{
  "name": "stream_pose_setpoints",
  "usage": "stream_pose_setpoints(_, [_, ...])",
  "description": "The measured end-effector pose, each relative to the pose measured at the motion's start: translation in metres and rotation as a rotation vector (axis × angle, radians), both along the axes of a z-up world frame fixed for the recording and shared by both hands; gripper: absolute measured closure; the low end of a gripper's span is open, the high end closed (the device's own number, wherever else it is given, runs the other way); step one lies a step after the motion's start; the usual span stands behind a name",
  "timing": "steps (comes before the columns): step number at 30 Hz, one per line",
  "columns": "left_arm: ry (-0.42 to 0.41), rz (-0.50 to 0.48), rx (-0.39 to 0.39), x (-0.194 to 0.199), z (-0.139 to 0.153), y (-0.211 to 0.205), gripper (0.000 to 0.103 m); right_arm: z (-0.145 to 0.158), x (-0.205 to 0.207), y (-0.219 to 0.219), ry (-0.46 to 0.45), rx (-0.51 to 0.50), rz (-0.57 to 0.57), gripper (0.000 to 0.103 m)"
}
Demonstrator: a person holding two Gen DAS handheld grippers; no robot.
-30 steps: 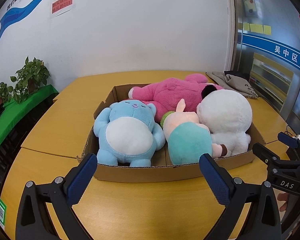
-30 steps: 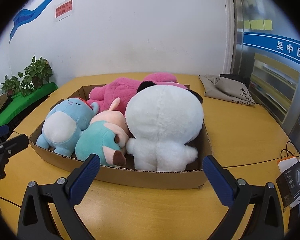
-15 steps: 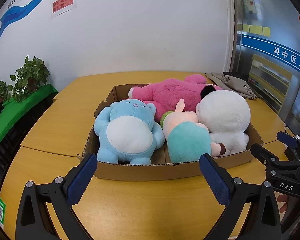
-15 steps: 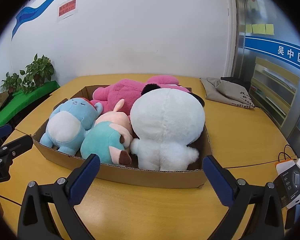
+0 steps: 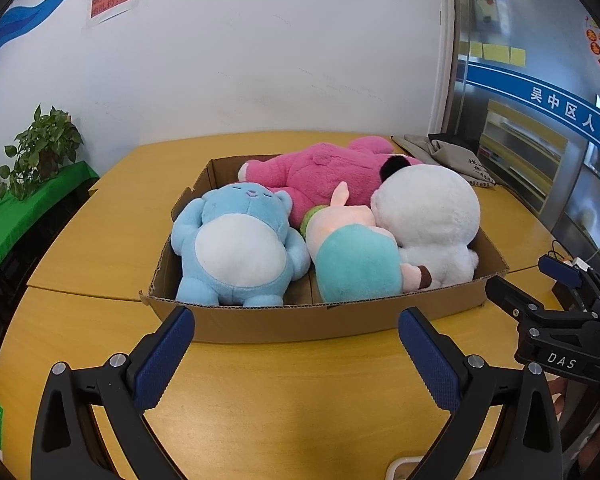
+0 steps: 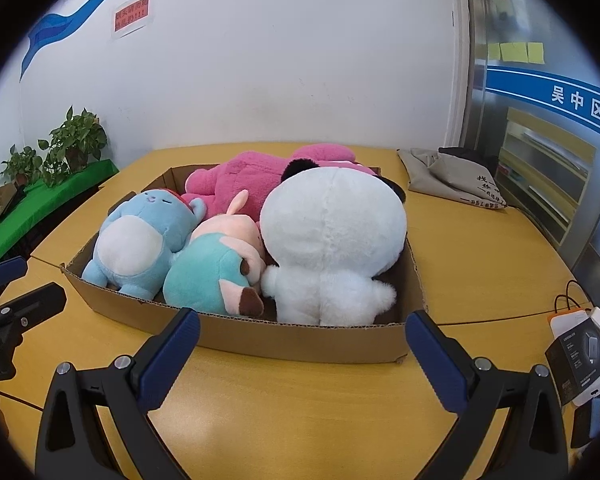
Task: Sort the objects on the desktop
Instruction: 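Move both grippers down toward the clear phone case on the table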
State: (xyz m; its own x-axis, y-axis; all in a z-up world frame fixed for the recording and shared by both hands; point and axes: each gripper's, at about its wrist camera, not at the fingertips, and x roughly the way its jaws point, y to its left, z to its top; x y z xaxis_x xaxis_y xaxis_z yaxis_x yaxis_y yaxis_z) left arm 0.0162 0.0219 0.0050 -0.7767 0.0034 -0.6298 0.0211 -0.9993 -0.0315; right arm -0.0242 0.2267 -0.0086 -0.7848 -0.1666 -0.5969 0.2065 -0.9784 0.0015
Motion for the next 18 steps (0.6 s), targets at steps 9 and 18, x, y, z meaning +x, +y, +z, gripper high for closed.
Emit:
stream_pose_setpoints(9, [-0.031, -0.073, 0.014, 0.012, -0.008, 0.009, 0.000, 0.001, 0.012, 0.005, 0.002, -0.023, 0.011, 0.001])
stream_pose_setpoints(18, [-0.201, -0.295, 0.033, 0.032, -0.048, 0.030, 0.000, -0.019, 0.055, 0.027, -0.068, -0.077, 0.098, 0.001])
